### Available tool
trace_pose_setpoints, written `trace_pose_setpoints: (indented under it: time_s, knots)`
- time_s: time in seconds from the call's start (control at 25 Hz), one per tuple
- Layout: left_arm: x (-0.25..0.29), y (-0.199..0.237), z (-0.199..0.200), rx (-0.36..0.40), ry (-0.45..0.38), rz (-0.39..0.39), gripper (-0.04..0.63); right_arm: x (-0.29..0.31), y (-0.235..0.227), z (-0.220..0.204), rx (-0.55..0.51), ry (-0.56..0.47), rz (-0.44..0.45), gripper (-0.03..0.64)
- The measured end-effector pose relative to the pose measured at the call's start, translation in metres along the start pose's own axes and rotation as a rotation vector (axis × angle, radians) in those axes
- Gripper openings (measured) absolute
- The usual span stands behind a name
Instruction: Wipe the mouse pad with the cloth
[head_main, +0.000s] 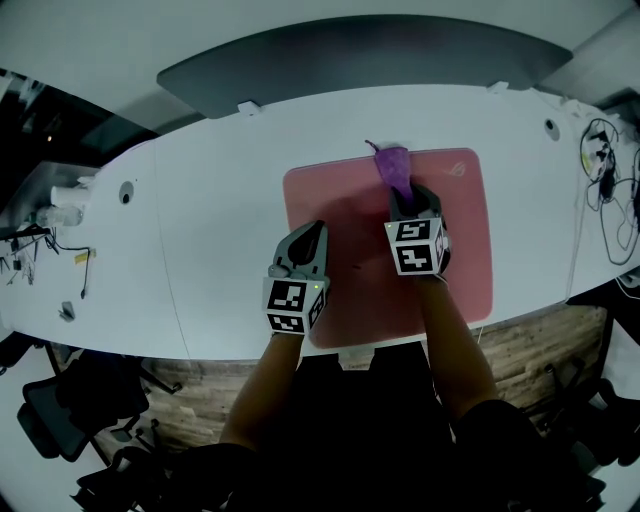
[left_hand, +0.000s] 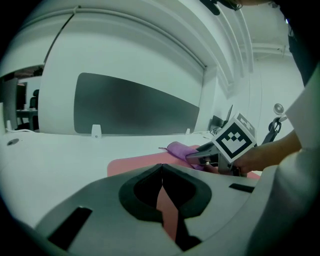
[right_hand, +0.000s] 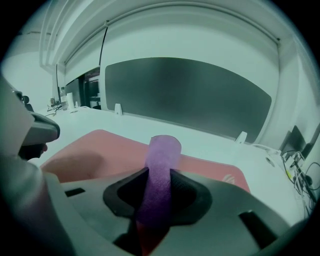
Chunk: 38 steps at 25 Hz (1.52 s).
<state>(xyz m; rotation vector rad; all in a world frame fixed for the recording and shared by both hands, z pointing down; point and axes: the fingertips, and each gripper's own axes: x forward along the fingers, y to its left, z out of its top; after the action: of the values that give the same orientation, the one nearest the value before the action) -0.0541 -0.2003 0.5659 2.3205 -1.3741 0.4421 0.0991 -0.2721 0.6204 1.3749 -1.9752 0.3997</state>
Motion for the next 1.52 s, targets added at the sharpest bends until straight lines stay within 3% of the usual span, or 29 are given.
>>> trace_pose_setpoints:
  time_s: [0.72,1.04,1.28,1.52]
  knots:
    - [0.037,-0.058,0.013,0.043,-0.003,-0.052,0.02,-0.019,-0.116,-0.043,0.017,0.028,-0.096,0.123]
    - [0.044,-0.073,0.01,0.052,0.0,-0.057,0.02,-0.029,-0.163,-0.06,0.055,0.031,-0.196,0.124]
    - [0.039,-0.065,0.013,0.061,-0.014,-0.028,0.02,-0.036,-0.158,-0.051,0.069,-0.027,-0.187,0.124]
    - [0.019,-0.047,0.018,0.072,-0.027,0.004,0.02,-0.061,-0.104,-0.032,0.039,-0.092,-0.13,0.127]
